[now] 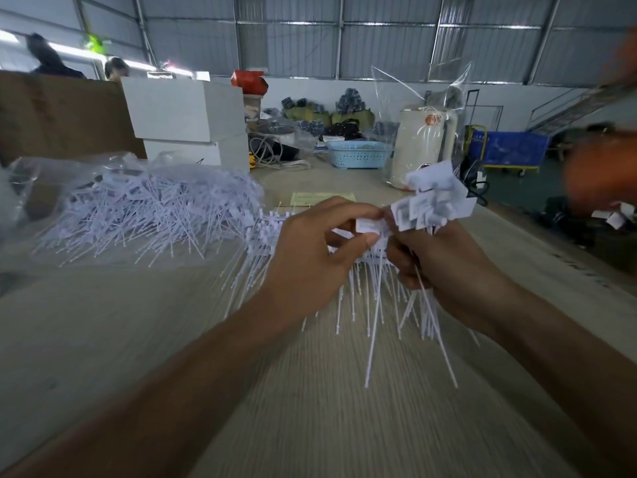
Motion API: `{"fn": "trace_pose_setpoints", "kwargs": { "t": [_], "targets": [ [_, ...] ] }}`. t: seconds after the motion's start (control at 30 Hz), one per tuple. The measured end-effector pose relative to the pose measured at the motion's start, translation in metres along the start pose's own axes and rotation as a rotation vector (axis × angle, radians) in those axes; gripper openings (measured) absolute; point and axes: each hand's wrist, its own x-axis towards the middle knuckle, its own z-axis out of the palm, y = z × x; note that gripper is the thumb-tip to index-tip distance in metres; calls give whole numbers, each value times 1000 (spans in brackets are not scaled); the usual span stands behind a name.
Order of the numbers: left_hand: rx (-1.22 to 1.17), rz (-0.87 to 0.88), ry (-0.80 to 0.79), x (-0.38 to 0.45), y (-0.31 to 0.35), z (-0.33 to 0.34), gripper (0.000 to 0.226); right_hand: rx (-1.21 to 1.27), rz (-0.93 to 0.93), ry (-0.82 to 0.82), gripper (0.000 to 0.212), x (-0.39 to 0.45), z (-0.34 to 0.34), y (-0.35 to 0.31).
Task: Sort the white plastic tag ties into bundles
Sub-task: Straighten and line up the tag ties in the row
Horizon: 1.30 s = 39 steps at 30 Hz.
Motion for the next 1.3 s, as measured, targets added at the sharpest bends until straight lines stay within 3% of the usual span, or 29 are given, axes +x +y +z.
{"fn": "trace_pose_setpoints", "kwargs": {
  "t": [0.17, 0.2, 0.3, 0.4, 0.63, 0.7, 0.83, 0.93, 1.17, 1.3],
  "targets": [
    [-165, -105, 32, -1, 4, 1, 36, -2, -72, -125, 22, -6, 4, -2],
    [-197, -120, 25, -1, 5, 1, 38, -43, -106, -118, 13, -8, 6, -3],
    [-282, -142, 8, 0, 4, 1, 40, -73, -150, -64, 21, -9, 4, -7],
    [-388, -161, -28, -1, 10, 2, 43, -68, -155, -15, 12, -8, 0, -10],
    [-58, -57, 86, 2, 20, 2, 29, 37, -83, 110, 21, -4, -9, -17],
    [-70, -155, -25, 3, 18, -2, 26, 88, -71, 164, 27, -2, -13, -18],
    [24, -324, -449, -12, 10, 10, 62, 93, -89, 193, 23, -5, -4, -14],
    [43, -337, -608, -22, 9, 21, 77, 104, -99, 206, 31, -10, 8, -9],
    [-176, -404, -553, -19, 9, 22, 36, 312, -71, 200, 53, -13, 19, -19],
    [-301, -449, -515, -17, 14, 19, 30, 472, -39, 156, 56, -10, 13, -23]
  ]
}}
